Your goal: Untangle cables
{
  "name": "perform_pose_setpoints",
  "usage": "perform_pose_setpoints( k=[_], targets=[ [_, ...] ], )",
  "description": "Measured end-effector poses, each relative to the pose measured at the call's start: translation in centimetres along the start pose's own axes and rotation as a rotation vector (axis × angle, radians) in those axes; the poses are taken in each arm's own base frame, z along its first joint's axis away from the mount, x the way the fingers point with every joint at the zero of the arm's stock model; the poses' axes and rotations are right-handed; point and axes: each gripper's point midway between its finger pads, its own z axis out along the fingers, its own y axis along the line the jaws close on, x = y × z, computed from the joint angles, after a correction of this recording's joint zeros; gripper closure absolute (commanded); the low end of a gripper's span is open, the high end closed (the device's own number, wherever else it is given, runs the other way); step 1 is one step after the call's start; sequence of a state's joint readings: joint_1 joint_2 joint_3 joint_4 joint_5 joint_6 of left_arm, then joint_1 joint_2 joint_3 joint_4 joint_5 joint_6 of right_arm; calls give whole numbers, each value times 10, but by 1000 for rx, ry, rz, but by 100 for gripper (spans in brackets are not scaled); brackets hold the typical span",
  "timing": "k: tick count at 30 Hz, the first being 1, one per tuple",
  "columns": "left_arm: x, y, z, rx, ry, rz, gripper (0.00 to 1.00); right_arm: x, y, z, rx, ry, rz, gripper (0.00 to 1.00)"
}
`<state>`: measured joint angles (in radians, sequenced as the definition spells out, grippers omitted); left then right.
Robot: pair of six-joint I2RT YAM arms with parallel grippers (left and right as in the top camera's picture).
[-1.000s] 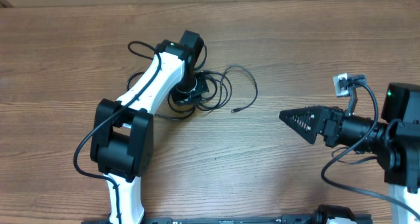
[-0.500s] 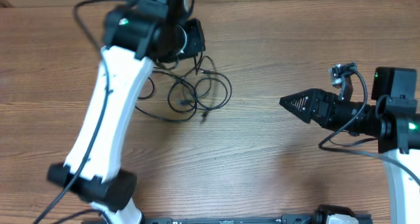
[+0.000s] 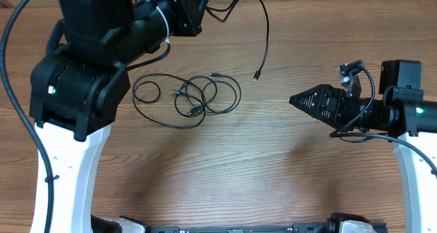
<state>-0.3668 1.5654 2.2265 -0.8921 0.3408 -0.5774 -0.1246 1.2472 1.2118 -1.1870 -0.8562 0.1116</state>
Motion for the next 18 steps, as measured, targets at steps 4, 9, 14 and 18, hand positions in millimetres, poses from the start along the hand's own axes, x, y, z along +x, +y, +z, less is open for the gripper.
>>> perform_pose_setpoints(
  k=[4,9,14,18],
  targets=[
    [-4,3,1,-17,-20,-32,96,0,-1,1,1,3,4,0],
    [-17,24,-2,-135,-100,-56,96,0,-1,1,1,3,4,0],
    [-29,48,-8,-274,-182,-61,96,0,-1,1,1,3,4,0],
    [-34,55,-6,-306,-210,-60,96,0,-1,1,1,3,4,0]
  ],
)
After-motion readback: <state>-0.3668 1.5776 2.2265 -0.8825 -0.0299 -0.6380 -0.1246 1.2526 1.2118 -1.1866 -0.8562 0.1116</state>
